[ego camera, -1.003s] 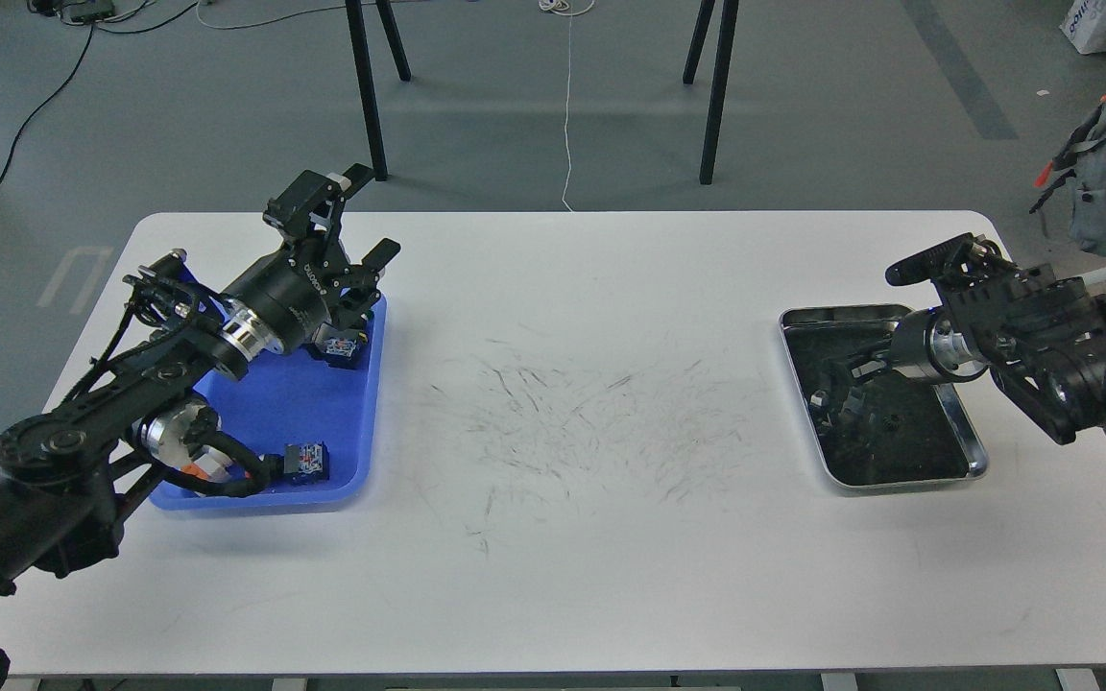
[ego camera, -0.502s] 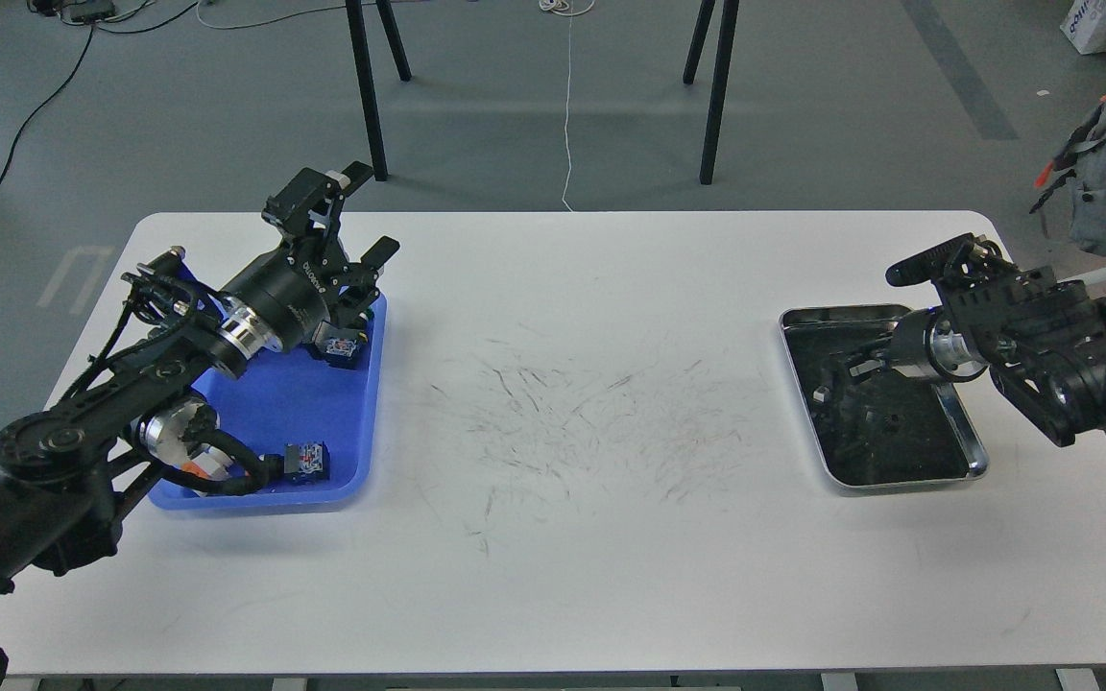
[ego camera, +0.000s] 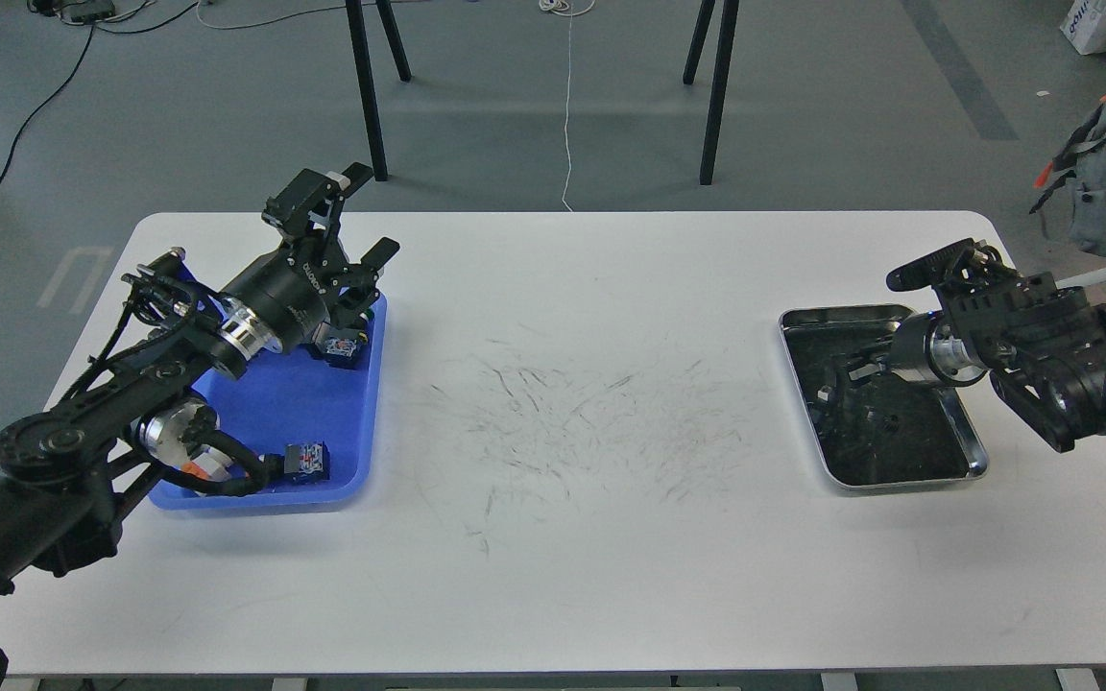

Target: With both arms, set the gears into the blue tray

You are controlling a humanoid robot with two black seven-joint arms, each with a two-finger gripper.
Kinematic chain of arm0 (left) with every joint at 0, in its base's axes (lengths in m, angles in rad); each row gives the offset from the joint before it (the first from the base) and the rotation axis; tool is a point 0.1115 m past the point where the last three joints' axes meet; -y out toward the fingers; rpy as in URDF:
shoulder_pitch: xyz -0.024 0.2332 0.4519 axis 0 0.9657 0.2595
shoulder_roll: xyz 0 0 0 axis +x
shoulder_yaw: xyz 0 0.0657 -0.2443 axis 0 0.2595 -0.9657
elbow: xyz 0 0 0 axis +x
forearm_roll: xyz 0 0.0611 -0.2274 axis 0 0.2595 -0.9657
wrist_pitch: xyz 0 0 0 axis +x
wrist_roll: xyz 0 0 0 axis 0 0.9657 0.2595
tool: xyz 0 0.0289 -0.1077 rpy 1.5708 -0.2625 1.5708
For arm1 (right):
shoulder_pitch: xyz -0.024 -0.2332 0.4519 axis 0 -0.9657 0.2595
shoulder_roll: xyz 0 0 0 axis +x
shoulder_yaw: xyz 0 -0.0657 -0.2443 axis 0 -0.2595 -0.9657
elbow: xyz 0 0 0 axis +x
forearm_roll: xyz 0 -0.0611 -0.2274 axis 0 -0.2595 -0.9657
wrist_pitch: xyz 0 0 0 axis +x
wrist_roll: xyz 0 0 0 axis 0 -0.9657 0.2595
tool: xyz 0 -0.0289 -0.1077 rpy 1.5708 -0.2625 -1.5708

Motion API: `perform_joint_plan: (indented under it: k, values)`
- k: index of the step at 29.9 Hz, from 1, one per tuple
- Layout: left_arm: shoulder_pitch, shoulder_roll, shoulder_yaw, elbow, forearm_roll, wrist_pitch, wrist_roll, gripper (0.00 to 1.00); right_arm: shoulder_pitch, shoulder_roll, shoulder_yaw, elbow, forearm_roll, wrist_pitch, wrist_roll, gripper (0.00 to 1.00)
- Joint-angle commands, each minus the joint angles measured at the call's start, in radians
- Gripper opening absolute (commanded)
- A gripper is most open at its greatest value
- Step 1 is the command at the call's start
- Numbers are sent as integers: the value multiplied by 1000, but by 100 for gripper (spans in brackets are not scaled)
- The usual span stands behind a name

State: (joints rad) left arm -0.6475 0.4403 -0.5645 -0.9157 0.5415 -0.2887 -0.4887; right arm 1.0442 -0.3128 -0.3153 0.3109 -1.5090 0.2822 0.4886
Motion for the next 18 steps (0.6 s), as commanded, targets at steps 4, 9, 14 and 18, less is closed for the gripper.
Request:
perform_joint_plan:
  k: [4, 9, 14, 18]
  values:
    - [-6, 0, 0, 1, 2, 0, 0, 100, 3, 0, -2, 0, 0, 2, 0, 23]
    - [-9, 0, 0, 8, 2, 0, 0, 100, 17, 0, -1, 0, 1, 2, 0, 19]
    - [-9, 0, 0, 9, 2, 0, 0, 100, 63, 0, 13, 4, 10, 2, 0, 16]
    - [-9, -2, 0, 15, 2, 0, 0, 100, 83, -3, 10, 11, 88, 6, 0, 15]
